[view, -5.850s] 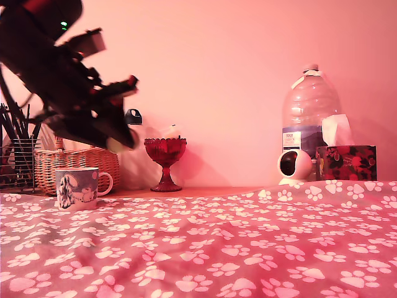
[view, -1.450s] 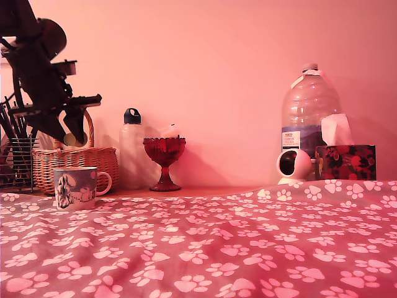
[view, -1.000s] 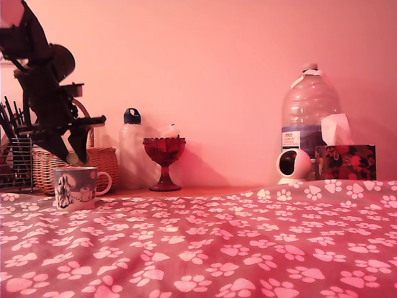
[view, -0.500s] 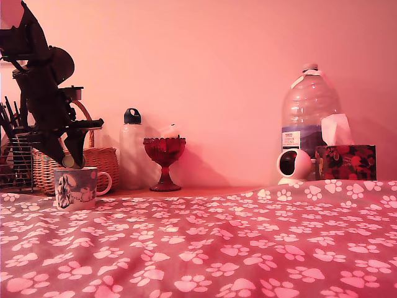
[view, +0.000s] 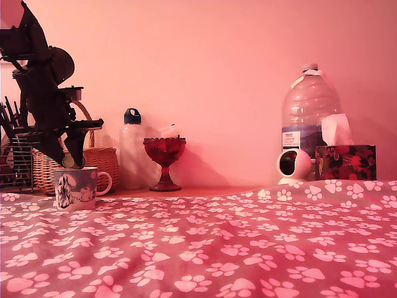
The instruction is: Pick the coffee capsule and then drop it inside the coffee cup in front of you
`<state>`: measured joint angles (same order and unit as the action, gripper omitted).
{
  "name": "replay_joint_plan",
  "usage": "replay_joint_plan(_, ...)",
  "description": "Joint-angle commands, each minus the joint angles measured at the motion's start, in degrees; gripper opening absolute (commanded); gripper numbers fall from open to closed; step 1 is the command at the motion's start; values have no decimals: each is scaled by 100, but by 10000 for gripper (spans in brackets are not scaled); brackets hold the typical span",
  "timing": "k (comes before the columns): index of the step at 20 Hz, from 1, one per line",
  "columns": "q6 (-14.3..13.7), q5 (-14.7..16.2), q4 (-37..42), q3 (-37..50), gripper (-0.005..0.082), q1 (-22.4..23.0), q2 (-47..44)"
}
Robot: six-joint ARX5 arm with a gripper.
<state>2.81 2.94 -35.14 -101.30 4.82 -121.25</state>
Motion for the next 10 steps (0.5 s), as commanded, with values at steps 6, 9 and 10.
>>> replay_joint_plan(6, -33, -2, 39, -77, 233, -33, -122)
replay_joint_plan(9, -179, 0, 15, -85, 247, -33, -122)
replay_joint_plan(10, -203, 0, -4, -87, 273, -33, -122)
